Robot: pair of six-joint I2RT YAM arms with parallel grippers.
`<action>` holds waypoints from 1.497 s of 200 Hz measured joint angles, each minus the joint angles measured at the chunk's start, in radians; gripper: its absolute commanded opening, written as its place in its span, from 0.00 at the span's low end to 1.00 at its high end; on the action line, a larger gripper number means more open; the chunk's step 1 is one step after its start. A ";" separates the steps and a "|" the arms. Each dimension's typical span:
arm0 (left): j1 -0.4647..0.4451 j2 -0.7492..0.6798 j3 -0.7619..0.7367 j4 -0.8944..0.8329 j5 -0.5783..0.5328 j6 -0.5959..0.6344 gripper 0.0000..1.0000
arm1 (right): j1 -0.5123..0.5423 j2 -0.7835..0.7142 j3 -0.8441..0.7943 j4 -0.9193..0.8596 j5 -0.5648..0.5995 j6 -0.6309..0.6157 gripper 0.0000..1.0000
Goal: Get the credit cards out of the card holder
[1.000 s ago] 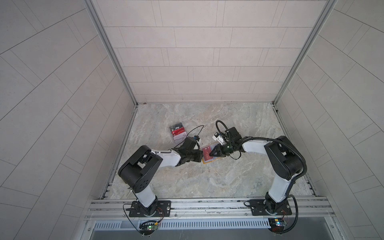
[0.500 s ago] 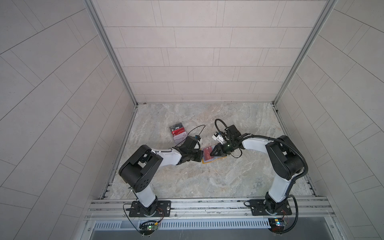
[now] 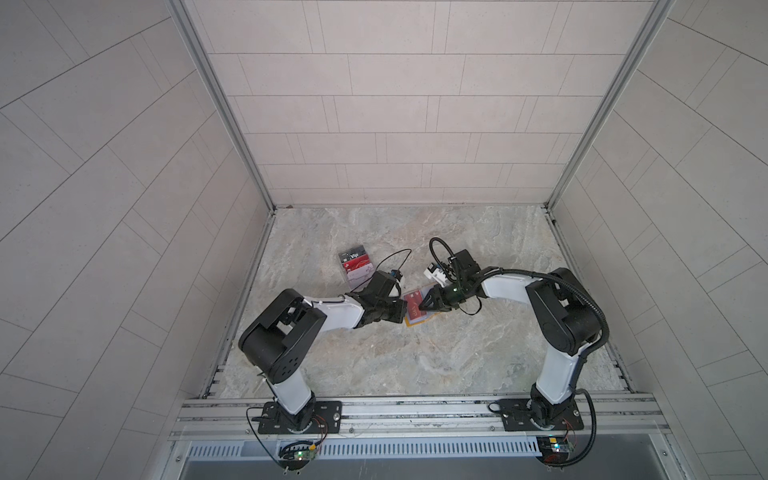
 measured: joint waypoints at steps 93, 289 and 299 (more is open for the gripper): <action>0.000 0.003 0.015 -0.027 -0.015 0.021 0.00 | 0.014 0.002 0.101 -0.229 0.117 -0.162 0.31; 0.000 0.004 0.031 -0.051 -0.046 0.058 0.00 | 0.008 0.077 0.157 -0.160 0.009 -0.118 0.26; 0.000 0.004 0.032 -0.052 -0.048 0.059 0.00 | 0.008 0.082 0.160 -0.159 0.009 -0.119 0.26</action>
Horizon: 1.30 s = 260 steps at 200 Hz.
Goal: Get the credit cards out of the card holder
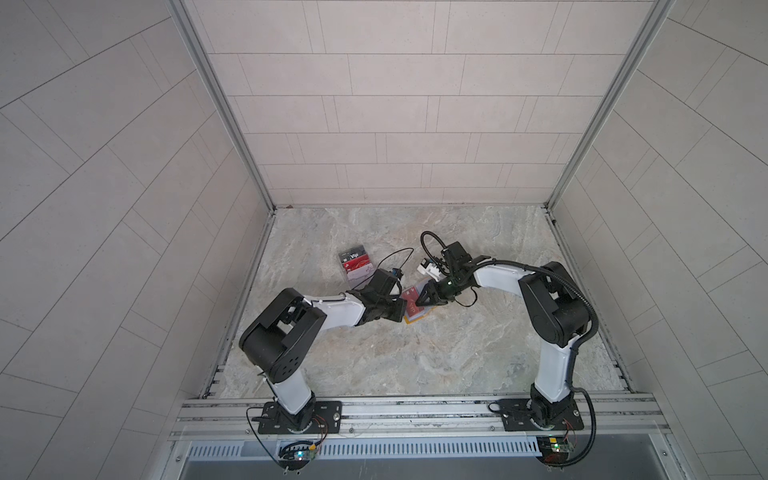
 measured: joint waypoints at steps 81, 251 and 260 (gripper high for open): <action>0.000 0.000 0.003 -0.007 -0.021 0.001 0.00 | 0.002 0.003 -0.020 0.045 -0.020 0.014 0.27; 0.000 0.000 0.019 -0.037 -0.055 0.054 0.00 | 0.002 0.004 0.117 -0.182 0.075 -0.106 0.32; 0.000 0.000 0.019 -0.037 -0.055 0.057 0.00 | 0.002 0.011 0.130 -0.181 0.073 -0.105 0.32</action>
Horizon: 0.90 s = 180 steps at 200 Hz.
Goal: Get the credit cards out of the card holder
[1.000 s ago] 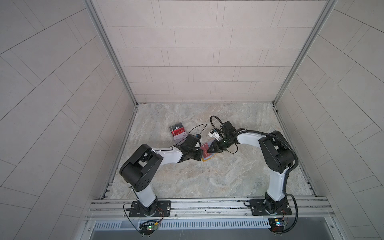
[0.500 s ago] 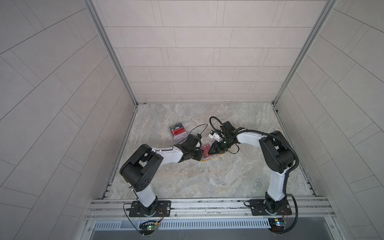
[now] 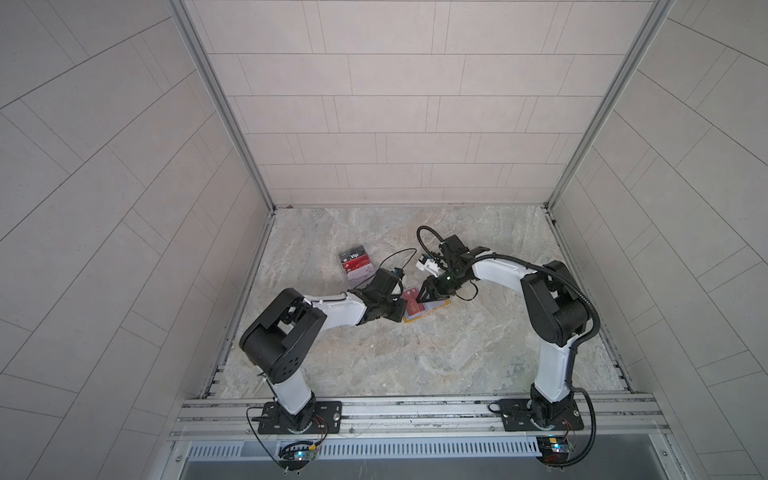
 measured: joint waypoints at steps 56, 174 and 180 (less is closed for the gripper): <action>0.000 0.000 0.000 0.000 0.000 0.004 0.00 | 0.000 0.089 0.062 0.008 0.002 0.010 0.32; 0.000 0.000 0.000 0.000 0.000 0.003 0.00 | -0.001 0.095 0.072 0.005 0.077 0.015 0.29; 0.000 0.000 0.000 0.000 0.000 0.003 0.00 | -0.002 0.095 0.072 0.005 0.071 0.015 0.29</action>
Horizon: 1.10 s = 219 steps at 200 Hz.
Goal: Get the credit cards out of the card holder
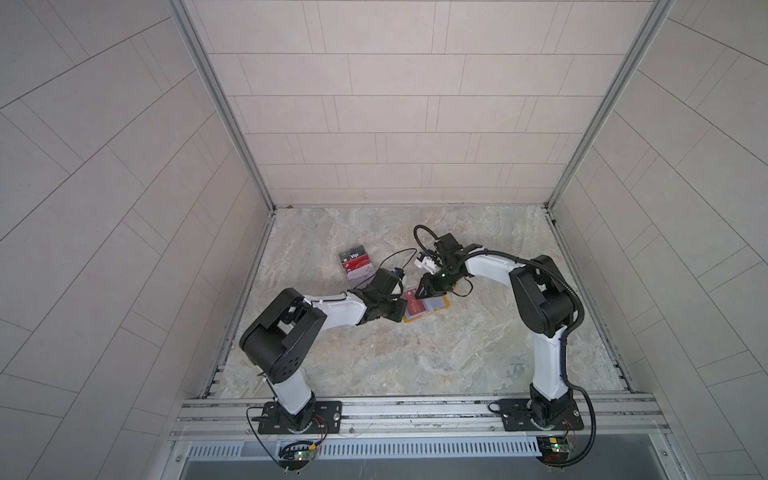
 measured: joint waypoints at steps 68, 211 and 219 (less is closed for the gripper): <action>0.000 0.002 0.005 -0.008 0.000 0.000 0.00 | -0.008 0.000 -0.001 0.004 -0.059 0.011 0.28; -0.002 0.002 0.008 -0.012 -0.004 0.000 0.00 | -0.008 0.020 0.000 -0.029 -0.037 0.017 0.27; -0.002 0.002 0.009 -0.014 -0.004 0.000 0.00 | -0.008 0.020 -0.001 -0.028 -0.045 0.018 0.26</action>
